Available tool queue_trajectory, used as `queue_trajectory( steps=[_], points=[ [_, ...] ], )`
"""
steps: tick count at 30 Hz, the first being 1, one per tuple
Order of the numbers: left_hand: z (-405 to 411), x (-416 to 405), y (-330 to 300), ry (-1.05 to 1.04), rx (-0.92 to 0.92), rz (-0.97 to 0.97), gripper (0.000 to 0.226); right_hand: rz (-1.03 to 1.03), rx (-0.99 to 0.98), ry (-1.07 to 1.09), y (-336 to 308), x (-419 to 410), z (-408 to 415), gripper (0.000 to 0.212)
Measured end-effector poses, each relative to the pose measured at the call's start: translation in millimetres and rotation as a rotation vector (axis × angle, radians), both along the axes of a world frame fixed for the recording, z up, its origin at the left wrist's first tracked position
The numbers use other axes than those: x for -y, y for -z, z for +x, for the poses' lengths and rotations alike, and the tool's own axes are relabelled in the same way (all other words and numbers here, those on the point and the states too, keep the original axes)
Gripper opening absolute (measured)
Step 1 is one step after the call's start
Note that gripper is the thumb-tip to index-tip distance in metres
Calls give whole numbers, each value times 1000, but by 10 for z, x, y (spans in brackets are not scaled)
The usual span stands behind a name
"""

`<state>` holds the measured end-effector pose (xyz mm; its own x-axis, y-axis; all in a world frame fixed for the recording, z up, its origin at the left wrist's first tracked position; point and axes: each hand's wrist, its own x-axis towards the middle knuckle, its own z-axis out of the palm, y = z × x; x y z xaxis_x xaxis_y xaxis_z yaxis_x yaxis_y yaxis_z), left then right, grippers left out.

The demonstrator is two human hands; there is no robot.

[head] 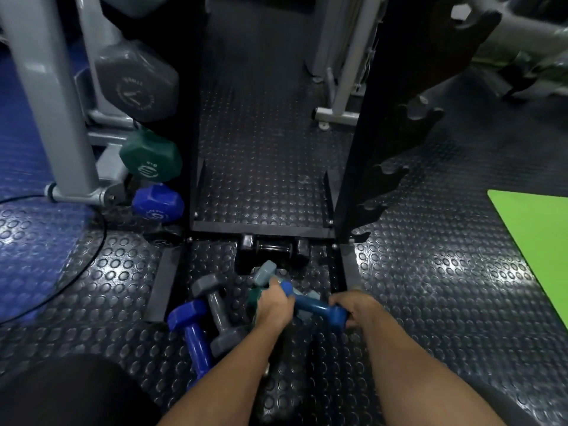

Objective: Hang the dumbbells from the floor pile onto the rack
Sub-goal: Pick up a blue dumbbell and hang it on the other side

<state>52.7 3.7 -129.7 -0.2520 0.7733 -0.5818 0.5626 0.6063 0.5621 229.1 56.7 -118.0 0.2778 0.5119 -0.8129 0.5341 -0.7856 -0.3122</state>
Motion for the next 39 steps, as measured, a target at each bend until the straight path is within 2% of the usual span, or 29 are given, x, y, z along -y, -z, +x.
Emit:
queue_trajectory(
  steps=[3,6,10,12,16,19,22,25,30,33,35,39],
  points=[
    [-80,-95,-161,-143,68,131,38,129,-42,16,-150,-188,-47,21],
    [-184,-260,-402,-240,27,228,36,274,-82,61,-380,-301,-123,46],
    [-284,-456,-796,-400,120,389,40,512,-69,-9,-943,-418,-200,51],
    [-314,-505,-961,-430,191,467,33,614,-192,0,-1270,-464,-173,54],
    [-329,-611,-1232,-464,408,600,22,550,-581,-17,-1928,-419,130,28],
    [-223,-698,-1651,-428,550,673,16,533,-865,1,-2285,-402,416,40],
    [-68,-781,-2082,-373,680,729,17,570,-1002,-31,-2638,-404,591,53],
    [54,-902,-2455,-320,775,743,21,668,-988,-111,-3029,-355,718,70],
    [241,-1157,-3089,-108,911,802,32,947,-920,-105,-3665,-241,827,51],
    [330,-1270,-3441,-14,926,860,33,1086,-862,-142,-4038,-77,819,58],
    [334,-1331,-3639,-80,868,964,19,1187,-820,-151,-4251,60,803,68],
    [226,-1443,-3949,-269,758,1198,15,1423,-794,-100,-4556,191,781,50]
  ],
)
